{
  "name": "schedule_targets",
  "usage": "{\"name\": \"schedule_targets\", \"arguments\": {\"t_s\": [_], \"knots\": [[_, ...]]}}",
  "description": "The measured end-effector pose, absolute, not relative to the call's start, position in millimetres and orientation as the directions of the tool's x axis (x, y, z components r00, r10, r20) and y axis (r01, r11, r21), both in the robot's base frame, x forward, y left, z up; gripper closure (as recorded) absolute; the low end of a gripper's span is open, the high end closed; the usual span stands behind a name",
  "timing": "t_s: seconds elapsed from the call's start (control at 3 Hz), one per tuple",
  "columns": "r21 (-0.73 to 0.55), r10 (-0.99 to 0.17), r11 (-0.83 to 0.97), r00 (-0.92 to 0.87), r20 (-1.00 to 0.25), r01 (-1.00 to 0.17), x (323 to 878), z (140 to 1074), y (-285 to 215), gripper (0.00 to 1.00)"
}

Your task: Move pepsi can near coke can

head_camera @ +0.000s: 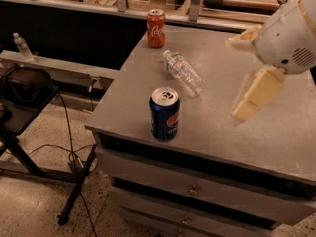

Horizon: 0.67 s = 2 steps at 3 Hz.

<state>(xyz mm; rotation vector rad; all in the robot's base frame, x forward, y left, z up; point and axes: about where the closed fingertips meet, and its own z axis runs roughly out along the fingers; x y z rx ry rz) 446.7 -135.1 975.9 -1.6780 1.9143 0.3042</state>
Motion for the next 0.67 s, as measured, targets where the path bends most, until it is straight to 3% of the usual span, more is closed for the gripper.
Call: {"name": "schedule_targets", "arguments": {"t_s": [0.33, 0.67], "knots": [[-0.155, -0.719, 0.289, -0.108, -0.686, -0.945, 483.4, 957.2, -118.0, 0.00], [-0.133, -0.666, 0.296, -0.105, -0.739, -0.946, 498.7, 938.5, -104.8, 0.00]]}}
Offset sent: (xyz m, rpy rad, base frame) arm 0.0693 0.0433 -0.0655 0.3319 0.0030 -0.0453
